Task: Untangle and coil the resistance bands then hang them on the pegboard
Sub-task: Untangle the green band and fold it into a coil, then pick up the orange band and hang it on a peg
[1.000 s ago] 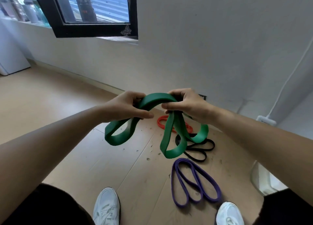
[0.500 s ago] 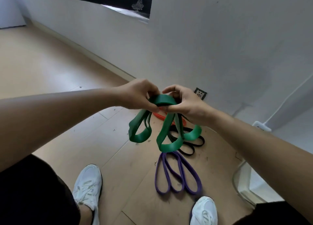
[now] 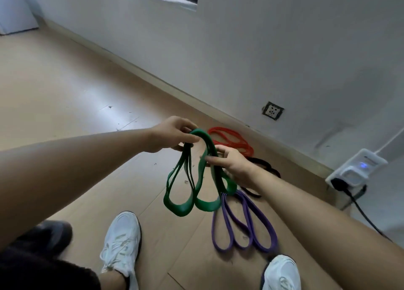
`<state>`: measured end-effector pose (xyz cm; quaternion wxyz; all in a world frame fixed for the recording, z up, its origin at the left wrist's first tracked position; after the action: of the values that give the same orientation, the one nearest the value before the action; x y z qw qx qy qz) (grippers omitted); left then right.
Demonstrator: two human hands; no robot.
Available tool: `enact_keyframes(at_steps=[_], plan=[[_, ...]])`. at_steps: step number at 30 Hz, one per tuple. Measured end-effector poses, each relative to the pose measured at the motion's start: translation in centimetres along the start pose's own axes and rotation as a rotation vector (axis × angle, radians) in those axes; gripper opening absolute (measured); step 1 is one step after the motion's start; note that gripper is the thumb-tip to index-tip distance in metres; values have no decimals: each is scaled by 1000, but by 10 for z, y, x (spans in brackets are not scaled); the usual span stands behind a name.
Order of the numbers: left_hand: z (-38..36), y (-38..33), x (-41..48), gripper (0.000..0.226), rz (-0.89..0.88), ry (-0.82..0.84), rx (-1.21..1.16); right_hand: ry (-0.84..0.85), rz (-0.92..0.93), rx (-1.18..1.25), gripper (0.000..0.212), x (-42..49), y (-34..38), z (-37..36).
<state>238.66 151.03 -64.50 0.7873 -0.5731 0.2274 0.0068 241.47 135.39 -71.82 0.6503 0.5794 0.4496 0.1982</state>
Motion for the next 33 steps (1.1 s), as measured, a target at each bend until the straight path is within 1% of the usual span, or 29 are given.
enact_keyframes(at_steps=[2, 5, 8, 13, 15, 17, 18, 21, 22, 23, 26, 27, 29, 31, 33], plan=[[-3, 28, 17, 23, 20, -6, -63, -36, -18, 115, 43, 12, -31, 4], [-5, 76, 47, 16, 75, -61, -129, -100, -80, 163, 33, 36, -78, 10], [-1, 124, 80, 25, 139, -118, -163, -162, -133, 183, 25, 66, -119, 16], [7, 184, 138, 28, 203, -175, -149, -267, -212, 279, 29, 120, -183, 32], [11, 201, 160, 25, 212, -214, -152, -301, -224, 289, 25, 136, -197, 43], [13, 219, 180, 22, 219, -247, -148, -310, -259, 162, 18, 146, -203, 57], [13, 227, 189, 22, 223, -259, -127, -304, -297, 29, 17, 149, -202, 65], [12, 246, 210, 24, 232, -289, 20, -269, -466, -435, 20, 157, -204, 89], [11, 250, 214, 25, 242, -293, 77, -248, -511, -528, 21, 158, -207, 94], [8, 254, 218, 25, 258, -290, 134, -227, -538, -593, 27, 159, -209, 97], [0, 267, 226, 30, 334, -241, 272, -172, -563, -664, 71, 156, -217, 99], [-2, 269, 227, 34, 349, -225, 299, -158, -565, -692, 80, 153, -218, 99], [-2, 269, 227, 42, 365, -210, 323, -156, -557, -766, 81, 145, -217, 106], [-1, 266, 225, 50, 373, -206, 334, -179, -522, -808, 75, 137, -213, 115], [2, 260, 225, 52, 369, -210, 342, -216, -468, -806, 68, 130, -207, 127]])
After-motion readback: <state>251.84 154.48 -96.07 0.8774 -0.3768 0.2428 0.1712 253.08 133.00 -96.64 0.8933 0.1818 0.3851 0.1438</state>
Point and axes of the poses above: each hand's wrist, its own x-axis towards the middle knuckle, its own z-axis out of the back of the hand, y = z × x, the point moved 10 cm from there along x, towards the middle knuckle, and after that the axes turned 14 degrees about y, right-handed, at the moved point
